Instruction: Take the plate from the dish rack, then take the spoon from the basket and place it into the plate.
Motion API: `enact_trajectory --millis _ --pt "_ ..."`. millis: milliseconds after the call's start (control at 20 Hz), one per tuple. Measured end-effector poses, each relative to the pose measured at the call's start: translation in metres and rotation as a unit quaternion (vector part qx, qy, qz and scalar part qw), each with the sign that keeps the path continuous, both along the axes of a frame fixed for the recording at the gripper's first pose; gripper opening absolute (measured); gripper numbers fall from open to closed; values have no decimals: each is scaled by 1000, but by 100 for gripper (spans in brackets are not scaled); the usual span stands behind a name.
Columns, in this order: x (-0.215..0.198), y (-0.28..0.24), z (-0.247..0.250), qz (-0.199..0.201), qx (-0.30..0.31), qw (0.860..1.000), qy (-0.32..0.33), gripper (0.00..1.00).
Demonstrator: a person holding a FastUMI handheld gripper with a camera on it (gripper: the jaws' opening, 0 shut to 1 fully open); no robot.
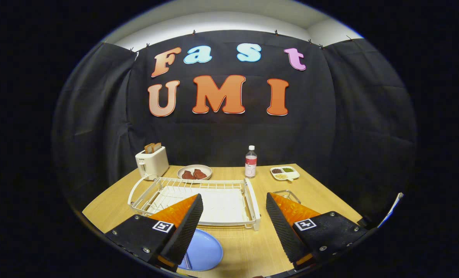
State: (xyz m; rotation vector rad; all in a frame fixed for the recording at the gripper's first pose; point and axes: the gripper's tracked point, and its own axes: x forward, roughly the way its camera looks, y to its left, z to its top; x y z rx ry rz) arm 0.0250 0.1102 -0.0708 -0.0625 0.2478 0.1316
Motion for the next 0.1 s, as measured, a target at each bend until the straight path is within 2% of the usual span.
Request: enact_trajectory --millis 100 --pt "0 -13 17 -5 3 1000 -11 98"
